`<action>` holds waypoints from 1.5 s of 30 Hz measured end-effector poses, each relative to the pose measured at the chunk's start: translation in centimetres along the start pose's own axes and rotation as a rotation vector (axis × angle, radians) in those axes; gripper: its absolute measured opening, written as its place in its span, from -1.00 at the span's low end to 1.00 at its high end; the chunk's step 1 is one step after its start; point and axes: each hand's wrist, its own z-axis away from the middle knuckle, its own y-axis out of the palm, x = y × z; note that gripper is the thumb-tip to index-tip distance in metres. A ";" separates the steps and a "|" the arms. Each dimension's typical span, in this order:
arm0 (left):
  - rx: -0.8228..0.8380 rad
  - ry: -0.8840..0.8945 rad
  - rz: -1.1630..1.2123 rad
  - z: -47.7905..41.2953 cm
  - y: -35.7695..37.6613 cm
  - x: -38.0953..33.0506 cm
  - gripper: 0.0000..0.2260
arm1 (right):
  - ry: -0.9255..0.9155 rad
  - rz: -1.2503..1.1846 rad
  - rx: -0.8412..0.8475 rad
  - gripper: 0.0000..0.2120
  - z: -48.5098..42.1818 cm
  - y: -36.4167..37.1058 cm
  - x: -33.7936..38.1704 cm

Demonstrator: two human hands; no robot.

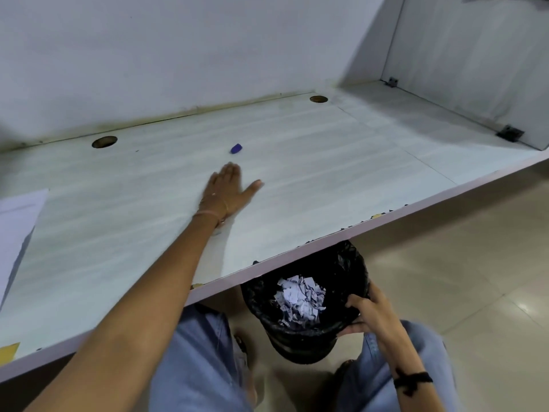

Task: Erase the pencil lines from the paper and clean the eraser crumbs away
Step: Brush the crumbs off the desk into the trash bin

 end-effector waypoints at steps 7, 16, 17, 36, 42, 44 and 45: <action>0.093 0.375 -0.065 -0.6 0.3 -8.2 -0.06 | -0.017 0.051 -0.030 -0.57 0.3 -0.5 0.3; 0.152 0.779 0.035 9.2 1.1 -9.7 -0.20 | -0.017 0.014 -0.083 -0.59 1.0 -1.8 0.5; 0.085 0.661 0.031 8.3 0.9 -8.2 -0.18 | -0.015 0.010 -0.090 -0.59 1.0 -2.0 0.4; -0.031 0.365 -0.102 10.6 4.9 -14.0 -0.18 | -0.022 -0.071 -0.188 -0.60 0.6 -4.0 -1.9; 0.058 0.714 0.252 12.9 10.5 -19.4 -0.36 | -0.009 -0.178 -0.256 -0.53 -0.6 -5.4 -3.7; 0.146 0.636 0.414 11.9 12.7 -19.8 -0.43 | 0.008 -0.227 -0.289 -0.53 -1.4 -6.5 -4.6; 0.157 0.567 0.494 11.2 13.5 -19.9 -0.49 | 0.015 -0.249 -0.304 -0.53 -1.8 -6.9 -5.0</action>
